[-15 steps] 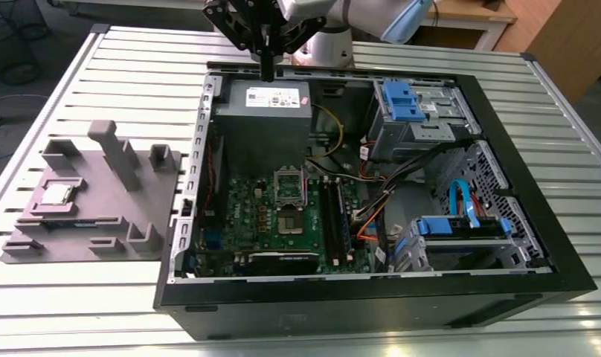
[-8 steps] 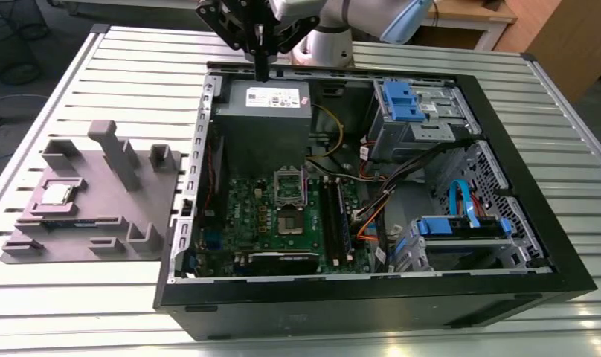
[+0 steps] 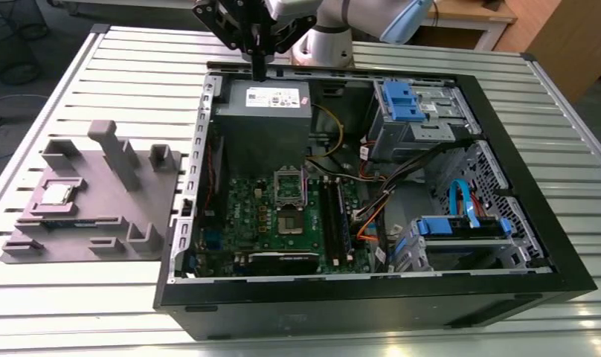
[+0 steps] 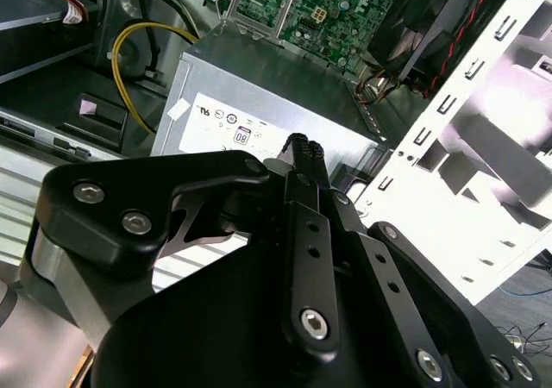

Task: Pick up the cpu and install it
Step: 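Reach for the cpu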

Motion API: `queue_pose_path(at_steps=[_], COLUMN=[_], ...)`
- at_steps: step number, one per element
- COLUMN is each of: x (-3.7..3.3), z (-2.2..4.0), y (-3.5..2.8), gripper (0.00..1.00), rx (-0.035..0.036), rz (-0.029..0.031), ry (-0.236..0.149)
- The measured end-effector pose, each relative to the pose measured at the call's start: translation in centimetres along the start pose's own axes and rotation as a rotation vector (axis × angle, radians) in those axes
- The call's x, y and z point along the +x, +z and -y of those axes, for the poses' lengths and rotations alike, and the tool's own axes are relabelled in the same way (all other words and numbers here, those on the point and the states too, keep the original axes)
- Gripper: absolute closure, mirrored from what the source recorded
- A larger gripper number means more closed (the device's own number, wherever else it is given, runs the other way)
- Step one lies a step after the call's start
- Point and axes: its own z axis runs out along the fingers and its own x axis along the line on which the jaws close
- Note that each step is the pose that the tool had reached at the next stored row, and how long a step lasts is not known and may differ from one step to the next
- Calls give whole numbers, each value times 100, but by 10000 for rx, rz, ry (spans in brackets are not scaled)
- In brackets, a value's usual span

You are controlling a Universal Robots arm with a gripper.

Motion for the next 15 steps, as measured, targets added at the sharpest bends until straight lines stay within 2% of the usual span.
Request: queue_pose_path(at_steps=[6, 15], x=[19, 108], z=[2, 8], y=[0, -3], gripper=[89, 89], rx=[0, 0], rz=[0, 0], ry=[0, 1])
